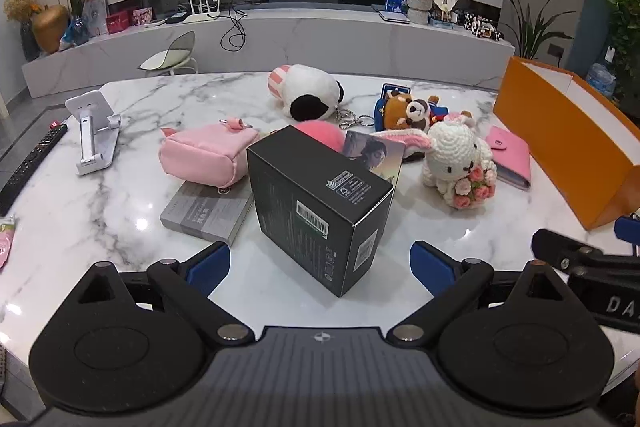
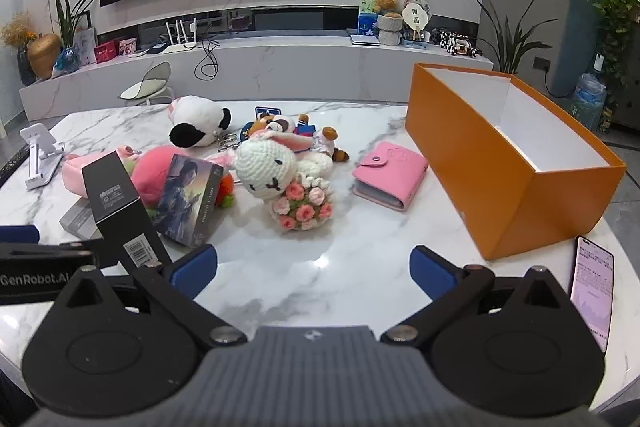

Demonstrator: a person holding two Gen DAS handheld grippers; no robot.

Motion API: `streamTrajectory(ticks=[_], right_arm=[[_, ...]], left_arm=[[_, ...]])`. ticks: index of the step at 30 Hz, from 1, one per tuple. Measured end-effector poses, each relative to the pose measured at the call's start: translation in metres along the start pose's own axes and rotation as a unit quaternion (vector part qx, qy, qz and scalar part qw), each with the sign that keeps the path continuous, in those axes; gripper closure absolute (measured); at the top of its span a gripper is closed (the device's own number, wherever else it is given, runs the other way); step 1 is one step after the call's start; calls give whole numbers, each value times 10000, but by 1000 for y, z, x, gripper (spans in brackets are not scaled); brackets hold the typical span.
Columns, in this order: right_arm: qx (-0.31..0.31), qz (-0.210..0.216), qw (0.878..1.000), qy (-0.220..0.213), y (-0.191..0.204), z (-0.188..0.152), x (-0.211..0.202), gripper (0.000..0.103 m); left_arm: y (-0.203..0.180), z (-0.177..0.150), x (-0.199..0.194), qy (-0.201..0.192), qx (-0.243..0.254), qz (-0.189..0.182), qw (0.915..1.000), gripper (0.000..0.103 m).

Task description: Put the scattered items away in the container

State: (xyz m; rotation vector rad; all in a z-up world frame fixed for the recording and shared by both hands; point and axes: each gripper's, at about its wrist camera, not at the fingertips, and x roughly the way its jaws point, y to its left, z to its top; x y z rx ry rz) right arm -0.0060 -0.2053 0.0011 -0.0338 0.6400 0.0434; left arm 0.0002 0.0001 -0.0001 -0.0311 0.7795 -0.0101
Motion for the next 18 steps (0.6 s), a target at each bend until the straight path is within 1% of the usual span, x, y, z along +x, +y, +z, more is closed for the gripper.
streamTrajectory(ticks=[18], right_arm=[[136, 70, 9999, 69, -1, 0, 3, 0]], left_arm=[[2, 0, 5, 89, -147, -70, 9998, 0]])
